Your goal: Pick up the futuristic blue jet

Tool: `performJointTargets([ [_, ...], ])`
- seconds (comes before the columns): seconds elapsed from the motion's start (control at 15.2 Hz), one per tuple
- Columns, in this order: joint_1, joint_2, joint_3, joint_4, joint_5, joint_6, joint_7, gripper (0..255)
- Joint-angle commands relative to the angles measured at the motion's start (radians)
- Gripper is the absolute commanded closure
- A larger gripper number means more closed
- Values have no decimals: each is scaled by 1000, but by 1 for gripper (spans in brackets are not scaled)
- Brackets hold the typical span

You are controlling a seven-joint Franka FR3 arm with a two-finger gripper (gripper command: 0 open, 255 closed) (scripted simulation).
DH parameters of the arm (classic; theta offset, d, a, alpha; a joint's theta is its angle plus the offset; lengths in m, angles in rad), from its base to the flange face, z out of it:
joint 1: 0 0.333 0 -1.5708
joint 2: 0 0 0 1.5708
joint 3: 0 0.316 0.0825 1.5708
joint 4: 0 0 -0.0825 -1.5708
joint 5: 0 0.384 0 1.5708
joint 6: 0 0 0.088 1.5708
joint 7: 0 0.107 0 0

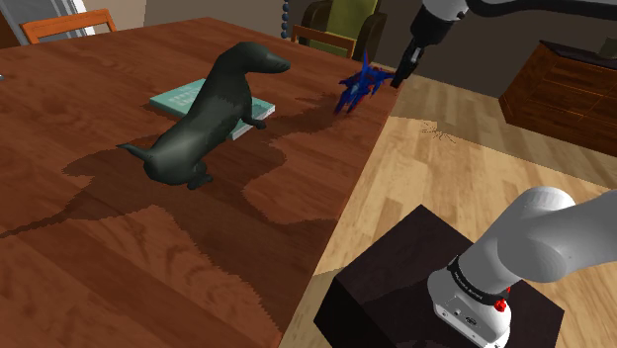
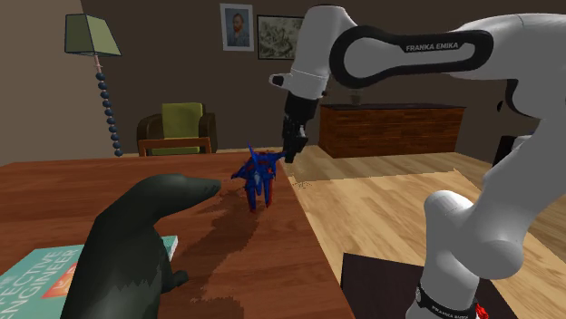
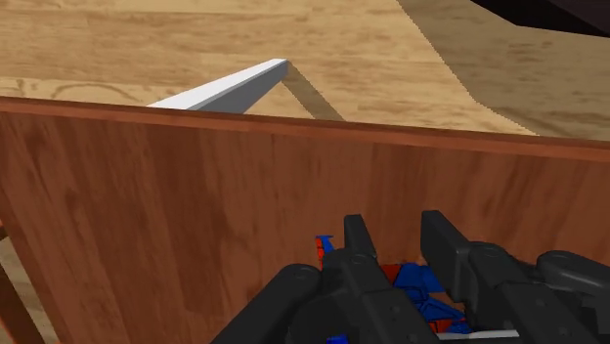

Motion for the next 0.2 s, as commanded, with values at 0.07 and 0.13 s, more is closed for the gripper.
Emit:
performJointTargets([
  [0.07,0,7,1,37,2,-29,-3,255],
  [0.13,0,7,1,37,2,-29,-3,255],
])
